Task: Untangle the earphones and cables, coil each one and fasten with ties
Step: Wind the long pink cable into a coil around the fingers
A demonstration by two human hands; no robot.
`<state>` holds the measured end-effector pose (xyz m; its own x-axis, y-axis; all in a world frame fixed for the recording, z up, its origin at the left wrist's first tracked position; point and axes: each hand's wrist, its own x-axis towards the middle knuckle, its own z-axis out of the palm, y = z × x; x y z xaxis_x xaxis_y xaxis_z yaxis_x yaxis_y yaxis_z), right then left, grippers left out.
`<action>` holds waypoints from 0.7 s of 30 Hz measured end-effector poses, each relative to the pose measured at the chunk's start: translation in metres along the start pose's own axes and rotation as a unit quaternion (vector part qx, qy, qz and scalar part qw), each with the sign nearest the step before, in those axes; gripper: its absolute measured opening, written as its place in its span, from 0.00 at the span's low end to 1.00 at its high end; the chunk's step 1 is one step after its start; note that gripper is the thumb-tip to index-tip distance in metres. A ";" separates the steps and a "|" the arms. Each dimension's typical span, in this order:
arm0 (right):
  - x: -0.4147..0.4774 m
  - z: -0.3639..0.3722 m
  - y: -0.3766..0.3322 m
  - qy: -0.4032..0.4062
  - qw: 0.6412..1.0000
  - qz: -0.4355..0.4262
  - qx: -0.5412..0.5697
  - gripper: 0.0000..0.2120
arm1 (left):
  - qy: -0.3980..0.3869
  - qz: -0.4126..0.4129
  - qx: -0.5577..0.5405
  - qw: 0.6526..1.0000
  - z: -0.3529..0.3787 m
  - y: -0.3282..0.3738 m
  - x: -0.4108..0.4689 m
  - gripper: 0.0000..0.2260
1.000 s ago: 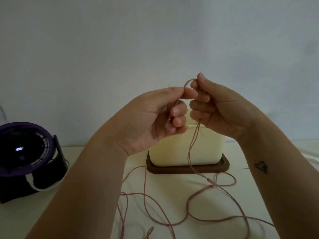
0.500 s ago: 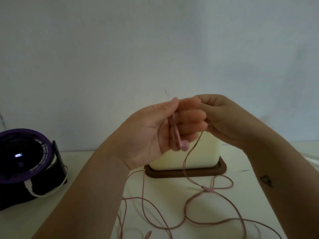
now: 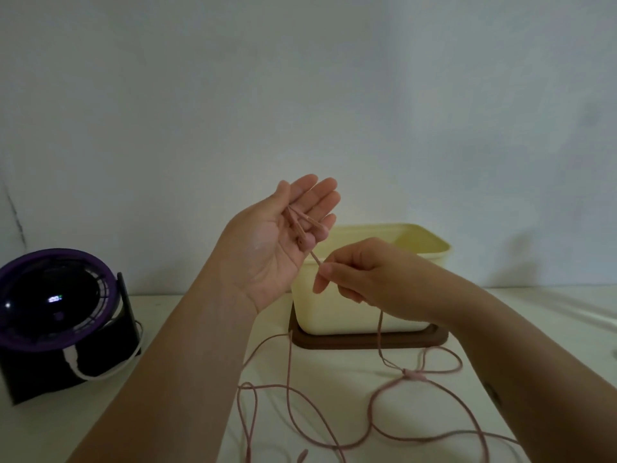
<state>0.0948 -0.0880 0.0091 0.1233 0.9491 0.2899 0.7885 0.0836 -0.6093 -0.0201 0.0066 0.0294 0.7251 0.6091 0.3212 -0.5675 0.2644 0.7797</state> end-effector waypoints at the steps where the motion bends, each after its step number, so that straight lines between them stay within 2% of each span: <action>1: -0.001 -0.002 0.000 0.002 1.000 0.003 -0.020 0.15 | 0.008 0.005 -0.002 1.000 0.000 0.000 0.001 0.16; 6: -0.006 -0.007 -0.002 -0.004 0.997 0.021 -0.073 0.14 | 0.028 0.014 0.002 0.999 -0.001 -0.002 0.001 0.17; 9: -0.006 -0.004 -0.001 -0.011 0.995 0.028 -0.095 0.14 | 0.021 0.010 0.061 0.998 -0.004 -0.004 0.002 0.17; 14: -0.007 -0.001 0.001 -0.040 0.990 0.053 -0.126 0.13 | -0.041 -0.048 0.141 0.988 -0.007 0.002 -0.003 0.13; 16: -0.009 -0.001 -0.002 -0.060 0.988 0.046 -0.136 0.11 | -0.035 -0.054 0.152 0.986 -0.009 0.001 -0.002 0.13; 18: -0.013 -0.002 -0.009 -0.082 0.987 0.025 -0.136 0.11 | -0.023 -0.045 0.208 0.977 -0.011 -0.002 -0.001 0.12; 21: -0.019 -0.013 -0.019 -0.066 0.992 -0.004 -0.108 0.10 | -0.039 -0.031 0.296 0.954 -0.013 -0.009 -0.001 0.12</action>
<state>0.0852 -0.1121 0.0246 0.0480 0.9814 0.1860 0.9019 0.0375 -0.4303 -0.0203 0.0134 0.0148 0.7901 0.5427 0.2850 -0.2186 -0.1848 0.9581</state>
